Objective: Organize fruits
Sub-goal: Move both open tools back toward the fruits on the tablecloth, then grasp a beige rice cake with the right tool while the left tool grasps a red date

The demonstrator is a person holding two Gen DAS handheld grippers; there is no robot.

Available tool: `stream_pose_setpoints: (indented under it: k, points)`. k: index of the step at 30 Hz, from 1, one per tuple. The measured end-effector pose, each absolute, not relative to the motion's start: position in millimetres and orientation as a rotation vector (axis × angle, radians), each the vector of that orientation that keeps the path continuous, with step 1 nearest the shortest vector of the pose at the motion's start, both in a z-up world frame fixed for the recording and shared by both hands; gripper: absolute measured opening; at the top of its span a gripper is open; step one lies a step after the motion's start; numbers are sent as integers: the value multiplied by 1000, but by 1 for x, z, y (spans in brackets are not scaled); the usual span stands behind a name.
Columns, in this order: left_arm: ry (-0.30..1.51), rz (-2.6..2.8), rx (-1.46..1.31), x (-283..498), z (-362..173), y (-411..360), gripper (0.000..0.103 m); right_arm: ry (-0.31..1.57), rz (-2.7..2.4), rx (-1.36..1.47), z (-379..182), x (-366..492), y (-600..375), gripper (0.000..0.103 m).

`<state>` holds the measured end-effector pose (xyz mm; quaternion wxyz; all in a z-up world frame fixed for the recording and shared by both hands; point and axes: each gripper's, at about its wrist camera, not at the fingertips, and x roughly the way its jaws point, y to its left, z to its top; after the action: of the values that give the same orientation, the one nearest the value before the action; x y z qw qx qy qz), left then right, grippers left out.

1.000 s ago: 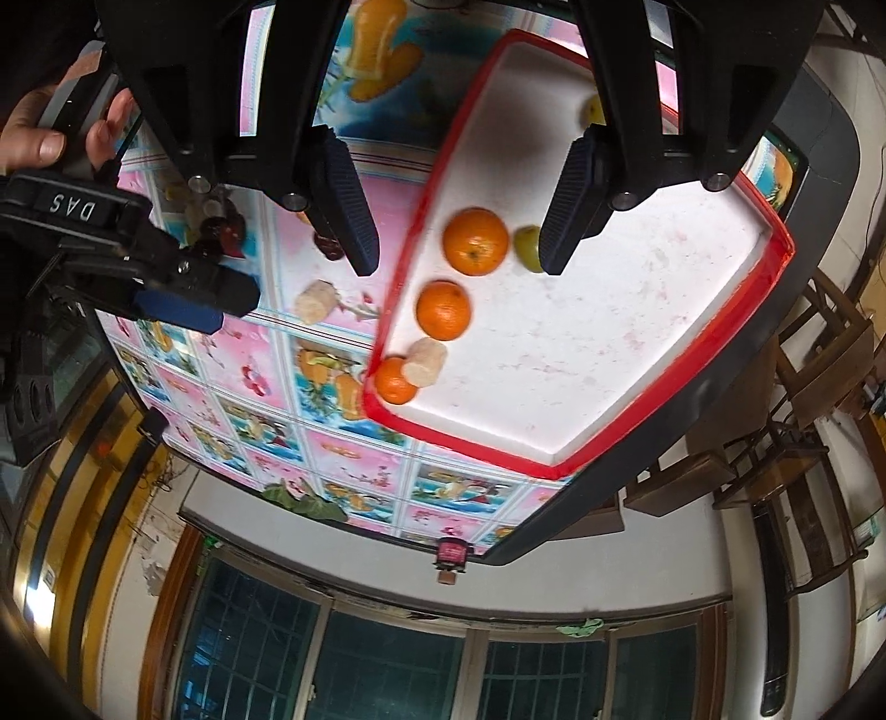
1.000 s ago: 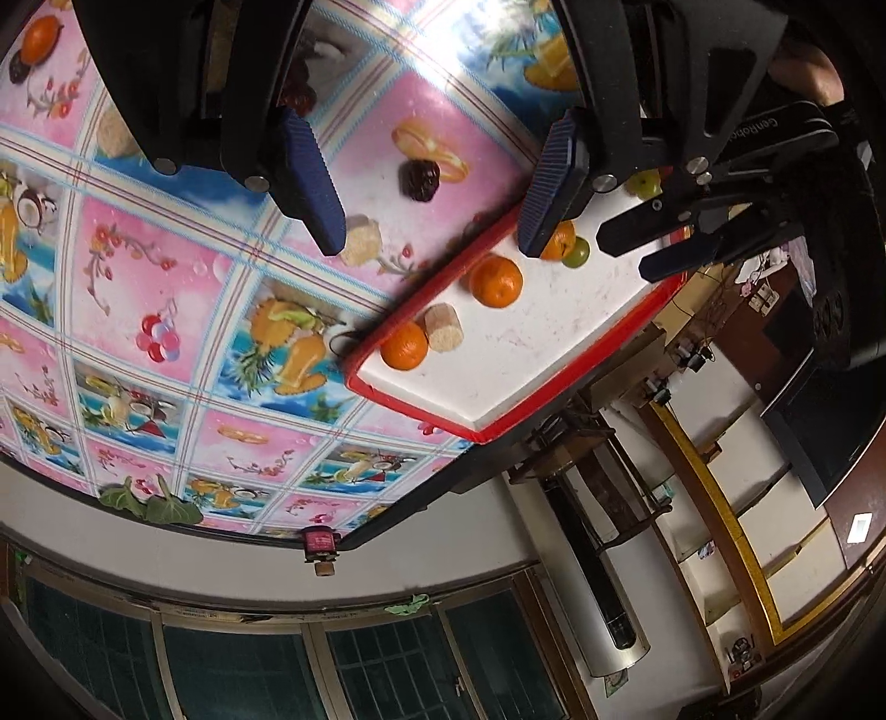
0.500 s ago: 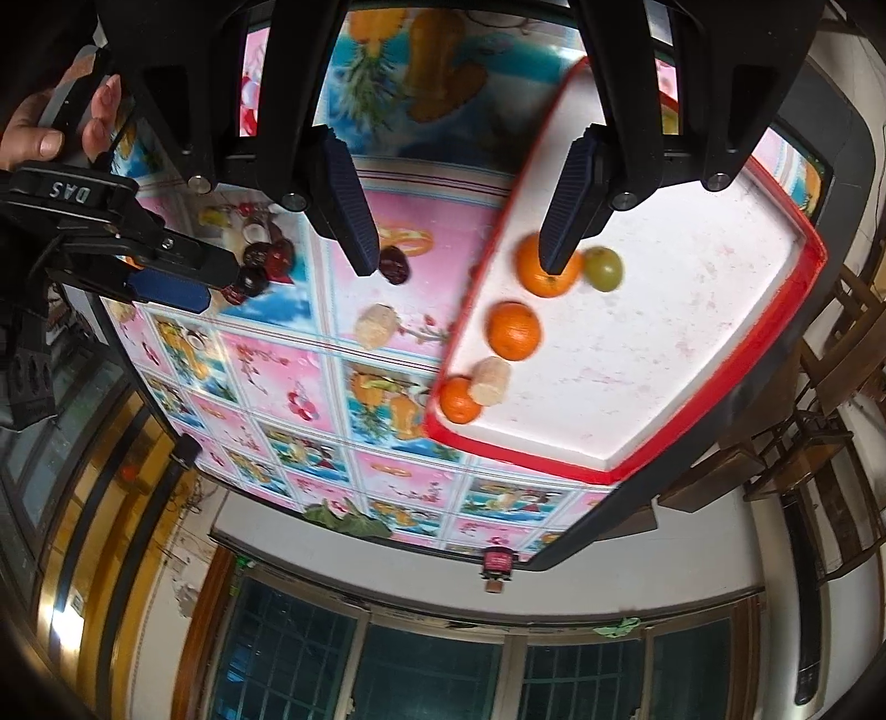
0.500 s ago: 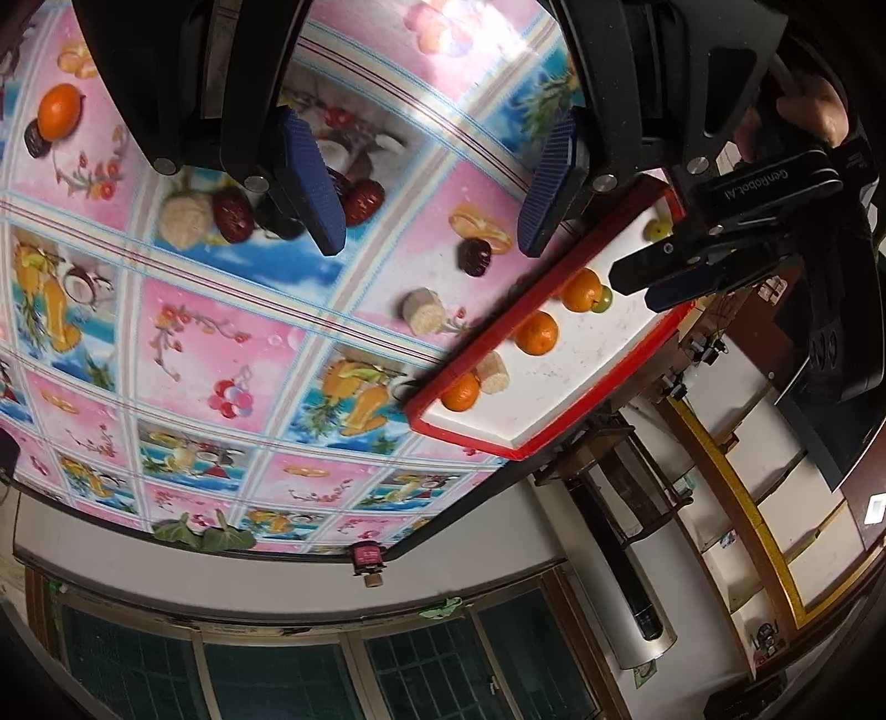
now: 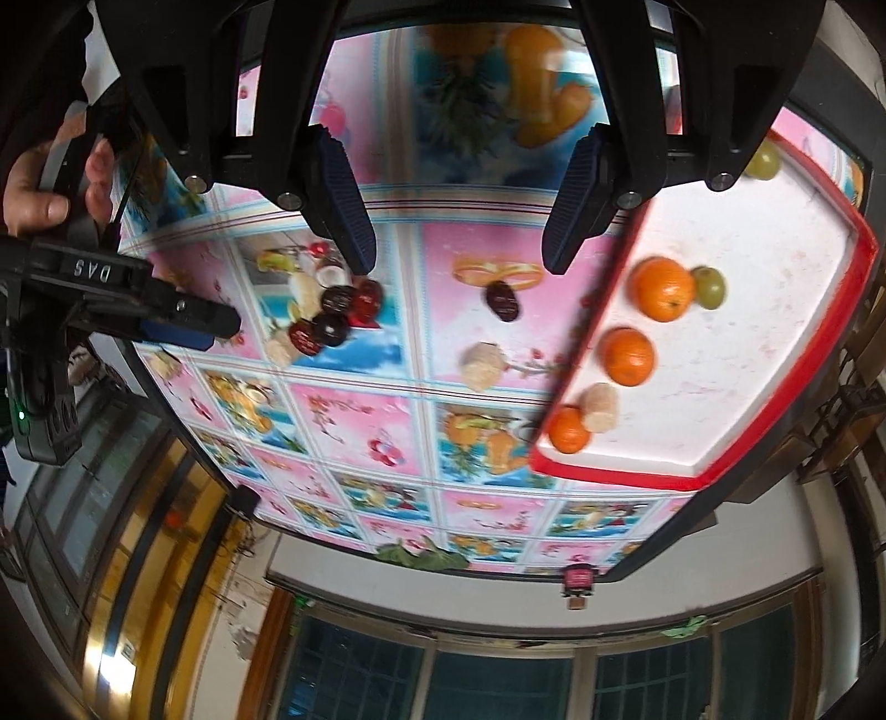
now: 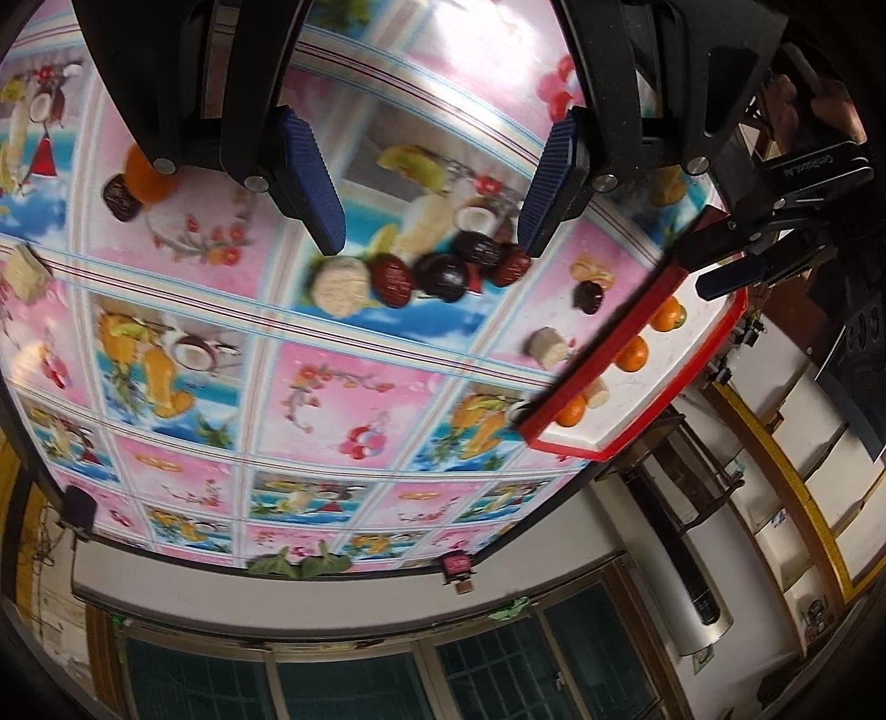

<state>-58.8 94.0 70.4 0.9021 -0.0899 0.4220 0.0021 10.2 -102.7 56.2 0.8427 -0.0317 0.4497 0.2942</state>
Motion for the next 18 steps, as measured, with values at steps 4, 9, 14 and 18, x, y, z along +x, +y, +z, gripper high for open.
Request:
stream_pose_setpoints:
  k: [4, 9, 14, 18]
  points:
    - [900, -34, -177, -51, 63, 79, 62, 949, 591, -49, 59, 13, -122, 67]
    - [936, -71, -172, -43, 53, 65, 62, 955, 580, -55, 57, 12, -135, 67]
    - [951, -92, -171, -31, 45, 59, 55, 959, 588, -70, 52, 14, -132, 66]
    - [978, -103, -144, -18, 39, 53, 38, 962, 601, -80, 48, 21, -124, 63]
